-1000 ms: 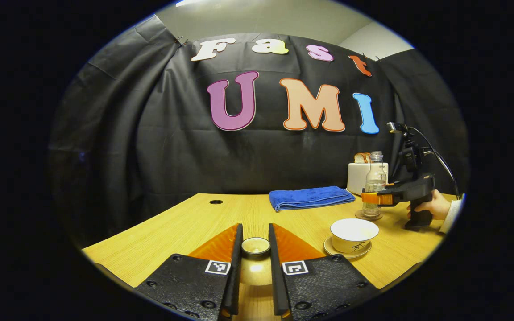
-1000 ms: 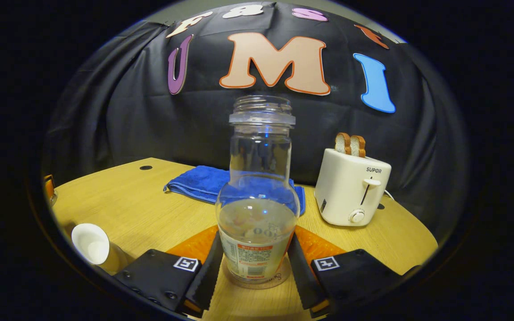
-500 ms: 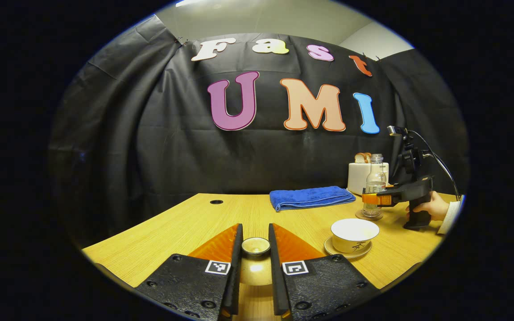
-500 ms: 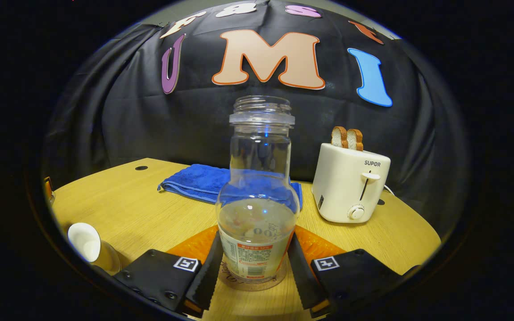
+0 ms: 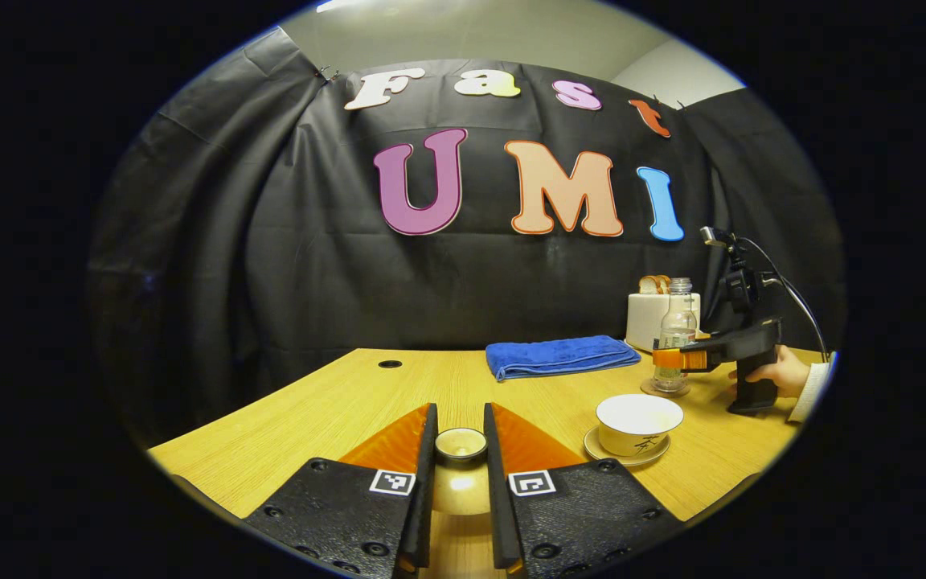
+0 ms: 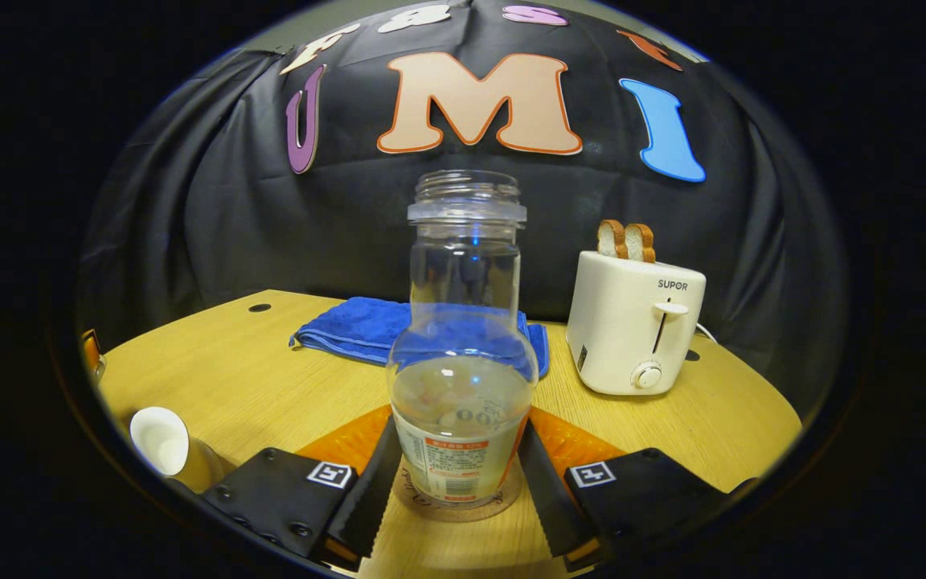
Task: Open the teacup lid with one hand, grasp the water bottle and pour water into the teacup with the other hand; after pouring, place the water bottle on the coaster and then close the teacup lid.
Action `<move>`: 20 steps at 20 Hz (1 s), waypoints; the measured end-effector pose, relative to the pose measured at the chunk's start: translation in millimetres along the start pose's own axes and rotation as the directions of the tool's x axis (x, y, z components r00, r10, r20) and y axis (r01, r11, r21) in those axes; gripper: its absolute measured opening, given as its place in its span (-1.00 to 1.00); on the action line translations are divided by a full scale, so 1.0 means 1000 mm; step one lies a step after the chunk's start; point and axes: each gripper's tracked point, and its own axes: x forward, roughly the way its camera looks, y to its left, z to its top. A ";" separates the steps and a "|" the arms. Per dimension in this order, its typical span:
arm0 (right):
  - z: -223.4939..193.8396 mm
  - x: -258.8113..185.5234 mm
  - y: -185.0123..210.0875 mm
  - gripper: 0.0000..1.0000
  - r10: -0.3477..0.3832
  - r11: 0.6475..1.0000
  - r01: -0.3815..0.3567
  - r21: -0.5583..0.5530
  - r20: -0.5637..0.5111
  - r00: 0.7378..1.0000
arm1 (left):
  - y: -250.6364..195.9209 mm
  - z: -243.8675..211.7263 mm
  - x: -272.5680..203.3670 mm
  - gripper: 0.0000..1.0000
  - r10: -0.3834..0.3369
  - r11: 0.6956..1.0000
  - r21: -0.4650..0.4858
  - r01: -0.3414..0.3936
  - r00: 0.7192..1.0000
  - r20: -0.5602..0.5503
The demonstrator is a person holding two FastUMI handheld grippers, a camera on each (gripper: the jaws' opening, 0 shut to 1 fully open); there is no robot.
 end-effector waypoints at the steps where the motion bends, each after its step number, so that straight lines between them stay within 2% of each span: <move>1: 0.001 -0.002 0.000 0.70 -0.004 1.000 0.004 -0.005 0.005 1.000 | 0.000 0.000 0.000 -0.45 0.000 1.000 0.000 0.000 1.000 -0.001; 2: 0.002 -0.005 0.000 0.82 -0.004 1.000 0.004 -0.009 0.013 1.000 | 0.000 0.000 0.000 -0.45 0.000 1.000 0.000 0.000 1.000 -0.001; 3: 0.002 -0.007 0.000 0.75 -0.003 1.000 0.004 -0.011 0.019 1.000 | 0.000 0.000 0.000 -0.45 0.000 1.000 0.000 0.000 1.000 0.000; 5: 0.002 -0.014 -0.001 0.87 0.003 1.000 -0.003 -0.008 0.027 1.000 | 0.000 0.000 0.001 -0.45 0.000 1.000 0.000 0.000 1.000 -0.001; 12: 0.001 -0.045 -0.007 0.91 0.015 1.000 -0.016 0.005 0.075 0.997 | -0.004 -0.001 0.000 -0.45 0.003 1.000 -0.002 -0.003 1.000 -0.004; 20: 0.003 -0.096 -0.011 0.91 0.028 0.999 -0.034 0.035 0.163 0.986 | -0.070 -0.001 0.022 -0.45 -0.093 0.996 0.001 0.093 0.996 -0.005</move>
